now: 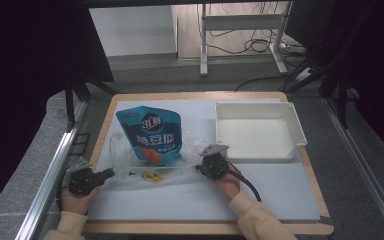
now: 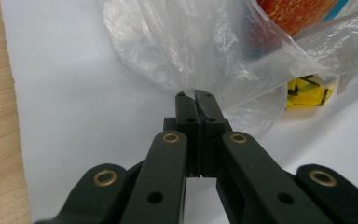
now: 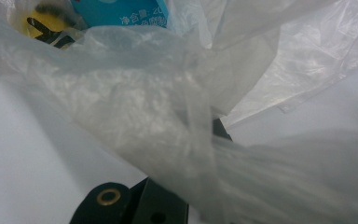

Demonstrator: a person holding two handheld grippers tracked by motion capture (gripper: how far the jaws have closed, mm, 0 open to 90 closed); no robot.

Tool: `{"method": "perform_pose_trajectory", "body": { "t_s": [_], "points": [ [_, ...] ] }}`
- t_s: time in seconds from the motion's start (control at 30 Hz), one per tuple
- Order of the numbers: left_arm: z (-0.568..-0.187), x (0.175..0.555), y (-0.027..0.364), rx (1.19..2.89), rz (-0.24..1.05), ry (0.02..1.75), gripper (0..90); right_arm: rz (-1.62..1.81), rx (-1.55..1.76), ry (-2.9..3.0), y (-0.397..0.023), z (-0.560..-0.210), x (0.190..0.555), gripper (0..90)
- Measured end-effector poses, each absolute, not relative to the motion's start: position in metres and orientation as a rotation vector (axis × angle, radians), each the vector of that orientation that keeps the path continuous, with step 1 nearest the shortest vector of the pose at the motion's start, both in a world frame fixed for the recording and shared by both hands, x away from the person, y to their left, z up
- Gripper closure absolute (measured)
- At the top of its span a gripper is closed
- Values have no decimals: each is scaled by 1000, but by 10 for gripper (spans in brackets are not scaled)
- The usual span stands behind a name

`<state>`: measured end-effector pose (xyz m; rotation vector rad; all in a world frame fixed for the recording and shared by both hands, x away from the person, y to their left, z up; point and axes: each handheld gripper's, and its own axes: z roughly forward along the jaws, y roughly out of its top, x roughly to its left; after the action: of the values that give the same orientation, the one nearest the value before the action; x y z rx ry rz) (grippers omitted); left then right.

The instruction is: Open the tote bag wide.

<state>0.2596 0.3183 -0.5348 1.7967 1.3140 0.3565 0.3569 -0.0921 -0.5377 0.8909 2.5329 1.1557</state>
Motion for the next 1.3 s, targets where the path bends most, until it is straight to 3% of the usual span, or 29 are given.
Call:
{"method": "perform_pose_trajectory", "body": {
  "t_s": [0.93,1.3],
  "points": [
    [-549,267,310,1866,341,1334,897,1146,887,2529,-93,-538,357,879],
    [-550,267,310,1870,339,1337,897,1148,886,2523,-94,-537,356,825]
  ]
}}
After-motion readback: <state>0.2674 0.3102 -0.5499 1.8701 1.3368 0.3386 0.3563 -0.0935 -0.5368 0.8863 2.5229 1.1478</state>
